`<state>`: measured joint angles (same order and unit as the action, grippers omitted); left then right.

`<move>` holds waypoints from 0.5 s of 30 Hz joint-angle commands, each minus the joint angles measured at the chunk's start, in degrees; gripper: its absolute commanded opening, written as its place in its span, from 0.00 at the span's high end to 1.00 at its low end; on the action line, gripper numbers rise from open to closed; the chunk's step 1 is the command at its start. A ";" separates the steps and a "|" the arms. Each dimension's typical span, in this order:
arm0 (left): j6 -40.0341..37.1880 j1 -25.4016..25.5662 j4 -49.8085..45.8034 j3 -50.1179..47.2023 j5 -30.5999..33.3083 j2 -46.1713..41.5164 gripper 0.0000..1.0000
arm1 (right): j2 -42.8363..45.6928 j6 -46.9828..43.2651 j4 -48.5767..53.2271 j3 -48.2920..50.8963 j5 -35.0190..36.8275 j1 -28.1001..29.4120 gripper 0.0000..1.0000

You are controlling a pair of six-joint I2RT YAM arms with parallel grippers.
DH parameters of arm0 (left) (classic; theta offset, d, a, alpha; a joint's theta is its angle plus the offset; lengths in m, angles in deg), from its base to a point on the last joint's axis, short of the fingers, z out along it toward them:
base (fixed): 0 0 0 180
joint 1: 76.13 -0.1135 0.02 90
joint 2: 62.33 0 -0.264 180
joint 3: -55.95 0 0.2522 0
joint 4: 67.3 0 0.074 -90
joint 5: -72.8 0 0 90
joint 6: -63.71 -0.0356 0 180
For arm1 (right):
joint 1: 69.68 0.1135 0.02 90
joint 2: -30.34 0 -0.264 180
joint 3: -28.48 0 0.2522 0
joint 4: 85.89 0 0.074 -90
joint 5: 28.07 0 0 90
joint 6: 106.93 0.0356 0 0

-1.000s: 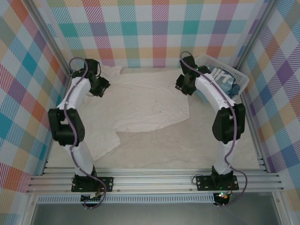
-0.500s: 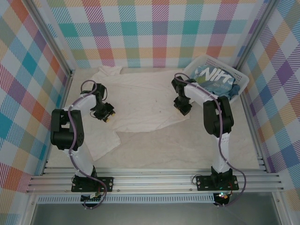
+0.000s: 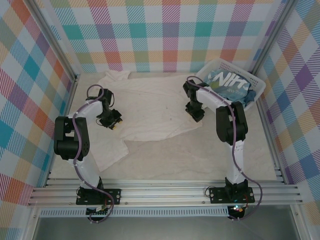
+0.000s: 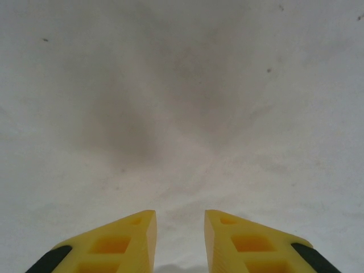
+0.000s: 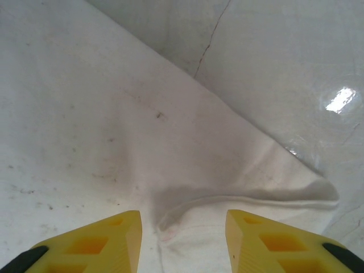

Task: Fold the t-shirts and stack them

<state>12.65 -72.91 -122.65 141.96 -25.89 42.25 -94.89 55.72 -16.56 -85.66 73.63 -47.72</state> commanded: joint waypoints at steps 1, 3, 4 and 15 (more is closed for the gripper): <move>-1.19 -0.41 -0.08 0.28 0.55 0.80 0.72 | -1.61 -0.45 0.54 -0.97 -0.52 -0.07 0.56; -1.09 -0.40 -0.08 0.41 0.52 0.94 0.72 | -2.45 -0.51 1.19 -1.73 -1.22 0.00 0.57; -1.12 -0.39 0.01 0.40 0.51 1.07 0.73 | -2.47 -0.33 1.31 -1.76 -1.37 0.05 0.58; -0.66 -0.39 -1.30 0.99 1.89 0.01 0.74 | 1.83 0.29 4.87 -0.38 1.80 0.45 1.00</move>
<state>12.63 -72.91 -122.69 141.96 -25.37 42.88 -96.27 55.89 -15.51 -86.07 73.66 -47.65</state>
